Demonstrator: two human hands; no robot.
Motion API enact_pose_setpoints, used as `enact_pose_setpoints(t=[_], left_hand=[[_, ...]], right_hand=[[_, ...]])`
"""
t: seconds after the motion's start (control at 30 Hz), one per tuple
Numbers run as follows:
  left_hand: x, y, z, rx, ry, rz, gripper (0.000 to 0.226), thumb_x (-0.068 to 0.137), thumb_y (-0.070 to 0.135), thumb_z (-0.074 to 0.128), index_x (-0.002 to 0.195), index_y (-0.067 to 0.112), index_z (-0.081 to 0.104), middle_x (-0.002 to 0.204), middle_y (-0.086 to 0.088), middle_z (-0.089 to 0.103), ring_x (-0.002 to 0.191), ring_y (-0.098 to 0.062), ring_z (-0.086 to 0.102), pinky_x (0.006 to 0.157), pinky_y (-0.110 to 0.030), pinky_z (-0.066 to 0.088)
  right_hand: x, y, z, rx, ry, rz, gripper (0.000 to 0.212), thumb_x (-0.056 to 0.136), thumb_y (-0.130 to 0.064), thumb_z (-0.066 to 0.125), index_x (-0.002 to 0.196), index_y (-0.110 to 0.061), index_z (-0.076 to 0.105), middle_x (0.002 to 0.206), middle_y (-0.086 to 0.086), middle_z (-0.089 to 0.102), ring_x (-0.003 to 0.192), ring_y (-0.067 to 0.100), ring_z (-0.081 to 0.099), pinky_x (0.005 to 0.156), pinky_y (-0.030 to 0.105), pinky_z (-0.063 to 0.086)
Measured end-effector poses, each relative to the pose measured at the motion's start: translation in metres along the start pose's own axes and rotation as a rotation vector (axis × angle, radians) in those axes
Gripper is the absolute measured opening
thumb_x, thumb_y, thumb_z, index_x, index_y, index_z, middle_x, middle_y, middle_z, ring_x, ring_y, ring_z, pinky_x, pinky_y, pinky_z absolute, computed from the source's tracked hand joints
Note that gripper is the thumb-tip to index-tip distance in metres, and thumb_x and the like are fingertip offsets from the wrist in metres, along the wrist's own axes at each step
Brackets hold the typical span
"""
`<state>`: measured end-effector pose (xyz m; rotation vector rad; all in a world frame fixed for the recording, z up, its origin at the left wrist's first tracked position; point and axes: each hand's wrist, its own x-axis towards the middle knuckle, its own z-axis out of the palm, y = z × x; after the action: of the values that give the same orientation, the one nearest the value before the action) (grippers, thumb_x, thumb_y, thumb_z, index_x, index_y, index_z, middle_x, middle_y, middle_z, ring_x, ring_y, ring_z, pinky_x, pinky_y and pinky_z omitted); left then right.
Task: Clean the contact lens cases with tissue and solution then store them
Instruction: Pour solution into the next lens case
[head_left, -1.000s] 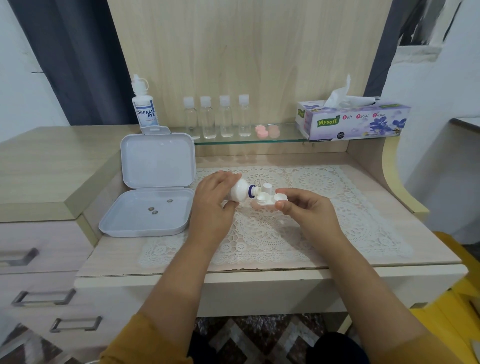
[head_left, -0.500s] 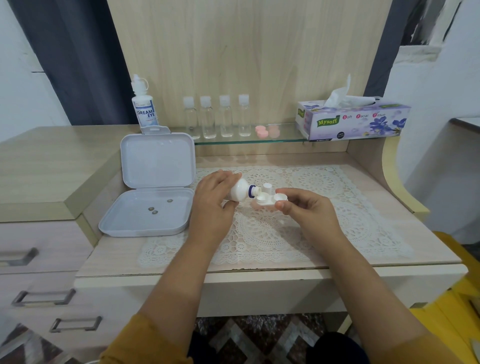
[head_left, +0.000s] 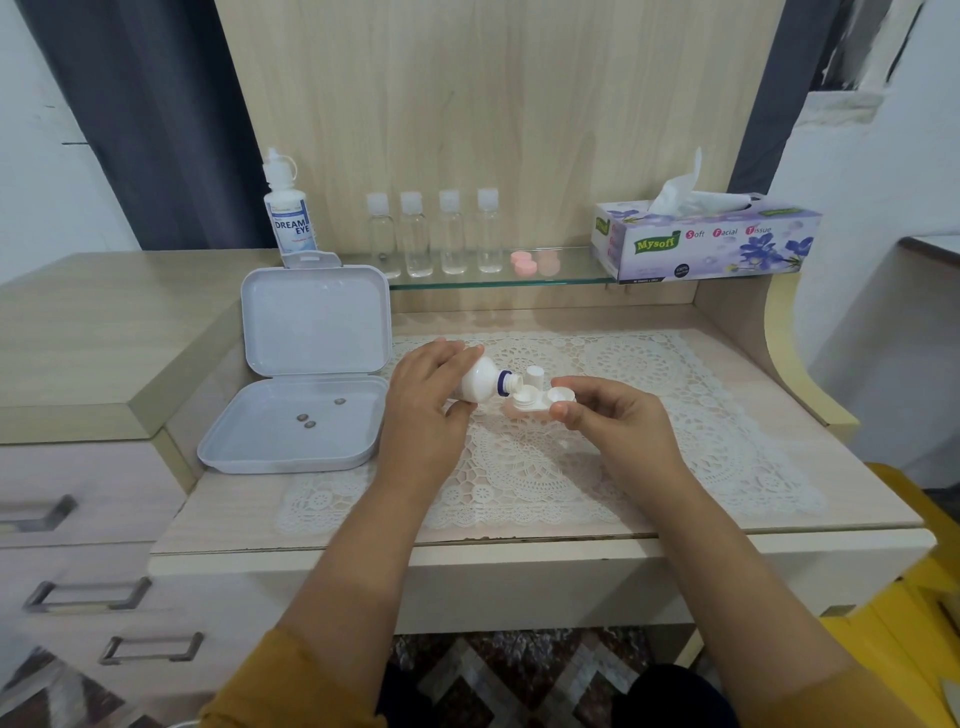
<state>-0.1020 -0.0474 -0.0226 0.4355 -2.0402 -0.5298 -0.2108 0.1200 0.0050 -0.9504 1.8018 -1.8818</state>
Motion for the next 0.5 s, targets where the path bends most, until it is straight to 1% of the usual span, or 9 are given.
enact_pose_setpoints(t=[0.23,0.37,0.5], left_hand=[[0.0001,0.0008,-0.0005,0.011,0.002,0.010,0.056,0.072,-0.011,0.070,0.120,0.016,0.065,0.124,-0.002,0.059,0.123,-0.020,0.045,0.103,-0.028,0.030],[-0.0001,0.0010,-0.0003,0.017,0.001,0.007,0.056,0.072,-0.011,0.070,0.121,0.016,0.065,0.124,-0.002,0.059,0.123,-0.021,0.045,0.103,-0.028,0.030],[0.0000,0.0017,-0.0005,0.014,-0.007,-0.006,0.056,0.072,-0.009,0.071,0.122,0.017,0.064,0.125,-0.001,0.059,0.123,-0.019,0.045,0.104,-0.026,0.029]], right_hand=[[-0.0002,-0.0009,0.0005,0.000,0.000,-0.005,0.021,0.082,-0.010,0.073,0.097,-0.025,0.073,0.090,-0.001,0.075,0.085,0.004,0.067,0.077,0.012,0.052],[0.0002,-0.0002,0.0002,-0.003,0.003,0.000,0.021,0.082,-0.010,0.073,0.100,-0.022,0.074,0.091,0.000,0.075,0.087,0.007,0.068,0.078,0.013,0.052],[-0.0003,-0.0007,0.0002,0.002,0.004,0.003,0.021,0.082,-0.010,0.073,0.098,-0.024,0.074,0.091,0.000,0.075,0.087,0.007,0.068,0.079,0.013,0.053]])
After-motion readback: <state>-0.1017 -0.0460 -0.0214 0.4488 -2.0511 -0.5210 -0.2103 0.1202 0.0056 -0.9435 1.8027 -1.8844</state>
